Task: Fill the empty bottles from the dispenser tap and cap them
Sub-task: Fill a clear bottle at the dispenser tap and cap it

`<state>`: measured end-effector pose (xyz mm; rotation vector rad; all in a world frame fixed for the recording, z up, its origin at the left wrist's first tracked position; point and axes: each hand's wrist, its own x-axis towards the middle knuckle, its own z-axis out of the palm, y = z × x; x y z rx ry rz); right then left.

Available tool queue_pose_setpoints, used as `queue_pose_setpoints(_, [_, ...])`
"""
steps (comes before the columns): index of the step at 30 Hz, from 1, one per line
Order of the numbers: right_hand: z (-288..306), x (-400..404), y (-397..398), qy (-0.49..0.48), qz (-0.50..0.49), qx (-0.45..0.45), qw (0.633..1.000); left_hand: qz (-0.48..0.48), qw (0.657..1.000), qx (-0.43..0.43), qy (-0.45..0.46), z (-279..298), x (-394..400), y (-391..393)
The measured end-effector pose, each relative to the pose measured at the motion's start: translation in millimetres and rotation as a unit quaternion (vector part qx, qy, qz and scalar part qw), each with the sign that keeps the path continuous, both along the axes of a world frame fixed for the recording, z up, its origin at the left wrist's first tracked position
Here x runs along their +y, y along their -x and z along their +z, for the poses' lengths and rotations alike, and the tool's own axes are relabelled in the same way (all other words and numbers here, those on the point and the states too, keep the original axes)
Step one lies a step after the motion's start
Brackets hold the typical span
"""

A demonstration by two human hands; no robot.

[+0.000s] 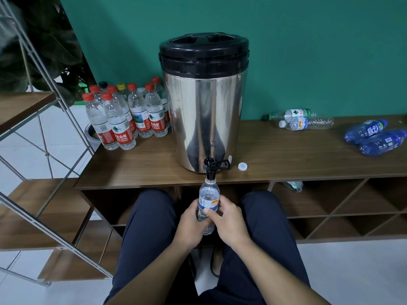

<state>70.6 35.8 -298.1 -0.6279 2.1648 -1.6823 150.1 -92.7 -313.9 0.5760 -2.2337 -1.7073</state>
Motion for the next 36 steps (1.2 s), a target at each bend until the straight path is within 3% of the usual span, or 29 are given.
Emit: queue_pose_setpoints(36, [0.7, -1.6, -1.2, 0.002, -0.004, -0.003, 1.0, 0.009, 1.0, 0.02, 0.013, -0.7, -0.4, 0.2])
